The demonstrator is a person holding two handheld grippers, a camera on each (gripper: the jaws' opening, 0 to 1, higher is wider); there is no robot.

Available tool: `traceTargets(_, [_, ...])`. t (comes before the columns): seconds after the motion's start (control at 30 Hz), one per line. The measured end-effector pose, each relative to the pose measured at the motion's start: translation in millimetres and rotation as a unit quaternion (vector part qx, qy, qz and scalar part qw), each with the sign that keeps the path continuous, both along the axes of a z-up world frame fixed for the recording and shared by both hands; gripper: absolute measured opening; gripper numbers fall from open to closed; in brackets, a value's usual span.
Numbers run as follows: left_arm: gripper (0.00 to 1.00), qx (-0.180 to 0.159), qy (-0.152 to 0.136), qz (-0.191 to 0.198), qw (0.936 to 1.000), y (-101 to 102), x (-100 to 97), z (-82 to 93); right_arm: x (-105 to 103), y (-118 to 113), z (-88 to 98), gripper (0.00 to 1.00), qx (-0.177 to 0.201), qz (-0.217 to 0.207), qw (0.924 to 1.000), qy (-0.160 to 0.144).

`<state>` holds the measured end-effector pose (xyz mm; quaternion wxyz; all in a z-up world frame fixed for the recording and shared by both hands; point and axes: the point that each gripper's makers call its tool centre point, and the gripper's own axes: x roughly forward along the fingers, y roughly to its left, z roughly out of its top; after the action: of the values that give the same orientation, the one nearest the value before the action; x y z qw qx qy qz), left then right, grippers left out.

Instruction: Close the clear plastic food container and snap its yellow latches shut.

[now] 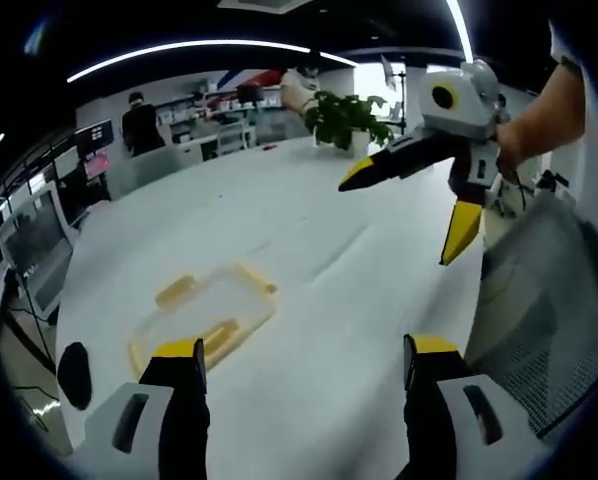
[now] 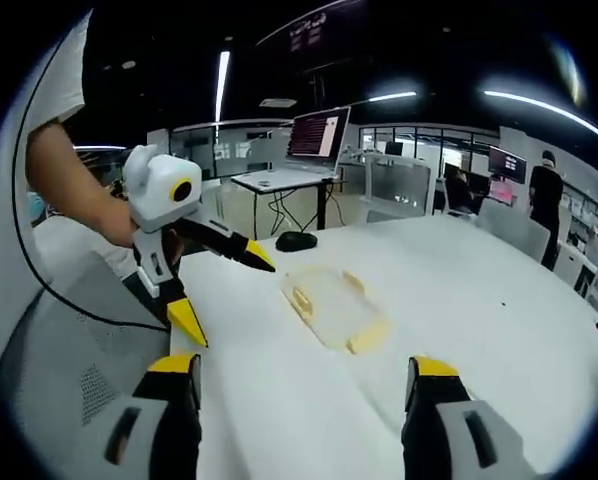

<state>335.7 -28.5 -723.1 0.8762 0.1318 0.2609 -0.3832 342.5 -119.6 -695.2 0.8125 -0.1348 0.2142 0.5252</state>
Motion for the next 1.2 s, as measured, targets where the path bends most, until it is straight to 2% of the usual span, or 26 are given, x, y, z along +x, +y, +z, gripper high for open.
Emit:
traceTargets(0.2, [0.79,0.000,0.000,-0.008,1.0000,-3,2.7,-0.4,5,3,-3.4,0.84,-0.004,0.006,1.0000,0.002])
traceTargets(0.47, [0.80,0.009,0.000,-0.014,0.9999,2,10.3,-2.1,13,8,-9.2,0.83,-0.015,0.020,0.9997,0.004])
traceTargets(0.77, [0.80,0.011,-0.001,-0.016,0.9998,16,25.5,-2.1,24,16,-16.7,0.83,-0.023,0.031,0.9992,0.008])
traceTargets(1.2, [0.79,0.033,0.000,-0.027,0.9991,44,38.1,-7.0,47,19,-25.0,0.82,-0.039,0.044,0.9983,0.010])
